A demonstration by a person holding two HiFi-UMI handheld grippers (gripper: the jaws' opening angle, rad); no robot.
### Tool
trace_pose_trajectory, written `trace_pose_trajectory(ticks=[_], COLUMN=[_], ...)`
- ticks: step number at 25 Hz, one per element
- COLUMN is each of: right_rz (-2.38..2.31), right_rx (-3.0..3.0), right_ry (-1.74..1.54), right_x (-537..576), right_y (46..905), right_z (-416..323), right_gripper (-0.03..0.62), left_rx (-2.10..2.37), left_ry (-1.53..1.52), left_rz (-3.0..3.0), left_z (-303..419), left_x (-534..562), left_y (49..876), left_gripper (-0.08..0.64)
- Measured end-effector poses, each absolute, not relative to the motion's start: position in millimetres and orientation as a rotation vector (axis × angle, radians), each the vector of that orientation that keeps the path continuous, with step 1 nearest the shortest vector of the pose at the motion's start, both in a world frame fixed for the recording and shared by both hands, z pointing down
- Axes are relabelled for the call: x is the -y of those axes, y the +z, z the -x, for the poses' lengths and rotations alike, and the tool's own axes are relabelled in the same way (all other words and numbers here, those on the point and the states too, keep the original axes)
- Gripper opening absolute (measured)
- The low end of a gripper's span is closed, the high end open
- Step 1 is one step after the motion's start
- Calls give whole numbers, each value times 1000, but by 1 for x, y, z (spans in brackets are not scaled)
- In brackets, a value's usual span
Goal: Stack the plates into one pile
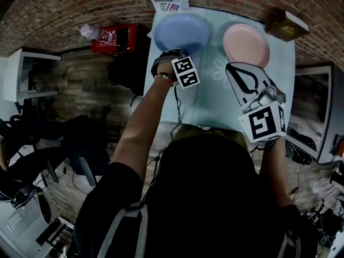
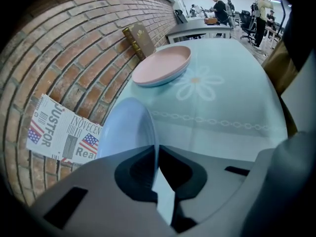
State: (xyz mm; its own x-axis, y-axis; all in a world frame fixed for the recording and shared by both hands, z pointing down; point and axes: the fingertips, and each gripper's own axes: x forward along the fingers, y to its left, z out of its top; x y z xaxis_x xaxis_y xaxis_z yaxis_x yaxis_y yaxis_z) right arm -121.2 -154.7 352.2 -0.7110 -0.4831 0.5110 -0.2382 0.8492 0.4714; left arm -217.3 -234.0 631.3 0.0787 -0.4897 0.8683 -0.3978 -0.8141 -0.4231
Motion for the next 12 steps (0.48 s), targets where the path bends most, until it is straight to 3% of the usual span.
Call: trace_pose_trajectory(ticks=[12], right_rz=[-547], right_rx=[2443], right_ry=[-520], right_x=[128], right_y=[336], right_z=[133], right_gripper=[35], left_rx=[-921], left_ry=[-1788], left_rz=[2210], left_z=[217], left_x=[203], left_y=[563], left_gripper=[28])
